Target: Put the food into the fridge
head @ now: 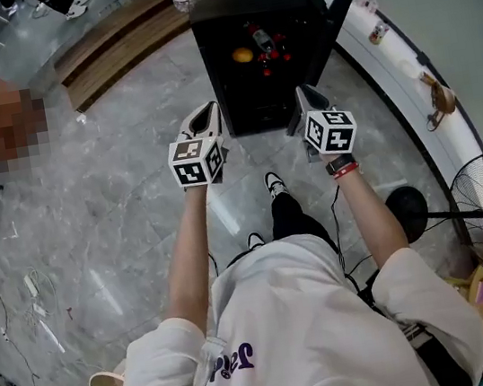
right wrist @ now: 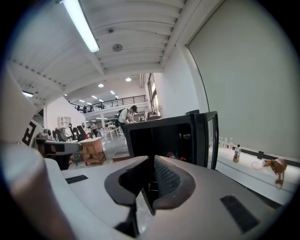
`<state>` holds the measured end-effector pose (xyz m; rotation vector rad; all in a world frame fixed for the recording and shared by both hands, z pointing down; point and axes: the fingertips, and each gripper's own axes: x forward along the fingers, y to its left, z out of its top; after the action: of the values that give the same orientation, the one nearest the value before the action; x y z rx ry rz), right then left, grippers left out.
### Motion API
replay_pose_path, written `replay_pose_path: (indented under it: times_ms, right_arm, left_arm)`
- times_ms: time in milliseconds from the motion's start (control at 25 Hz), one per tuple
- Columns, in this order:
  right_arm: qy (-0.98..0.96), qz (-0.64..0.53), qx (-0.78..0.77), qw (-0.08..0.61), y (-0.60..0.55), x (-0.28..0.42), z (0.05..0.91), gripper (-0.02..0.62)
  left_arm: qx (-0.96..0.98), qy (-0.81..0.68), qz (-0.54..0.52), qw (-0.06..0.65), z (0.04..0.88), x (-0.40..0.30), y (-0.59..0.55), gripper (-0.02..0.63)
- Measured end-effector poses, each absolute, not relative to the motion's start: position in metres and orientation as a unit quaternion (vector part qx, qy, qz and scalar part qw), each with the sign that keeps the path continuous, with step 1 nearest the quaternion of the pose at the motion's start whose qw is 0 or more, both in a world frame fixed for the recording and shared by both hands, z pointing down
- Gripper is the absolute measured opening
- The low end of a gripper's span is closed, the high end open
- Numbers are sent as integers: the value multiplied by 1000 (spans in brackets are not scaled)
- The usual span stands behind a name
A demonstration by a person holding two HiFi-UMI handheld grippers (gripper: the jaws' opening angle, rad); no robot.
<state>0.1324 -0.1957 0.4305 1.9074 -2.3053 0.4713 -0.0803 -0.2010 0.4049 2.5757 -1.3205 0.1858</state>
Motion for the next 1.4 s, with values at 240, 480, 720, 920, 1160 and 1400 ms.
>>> replay_pose_path:
  times_ms: [240, 480, 720, 920, 1160, 1400]
  right_arm:
    - [-759, 143, 633, 53, -177, 127, 423, 41]
    - [-756, 130, 640, 43, -153, 120, 409, 34]
    - [-755, 119, 645, 25, -133, 115, 397, 21]
    - [-756, 102, 647, 16, -121, 108, 387, 17]
    - [-754, 83, 651, 16, -111, 101, 383, 15]
    - [-750, 68, 658, 12, -107, 100, 380, 15]
  left_arm:
    - [879, -462, 59, 103, 398, -88, -186, 17]
    - [871, -480, 38, 96, 386, -104, -164, 17]
    - [867, -493, 37, 62, 374, -111, -147, 17]
    - [863, -502, 34, 49, 370, -116, -141, 17]
    - [860, -508, 34, 35, 373, -118, -138, 17]
    - [860, -509, 26, 26, 370, -117, -140, 17]
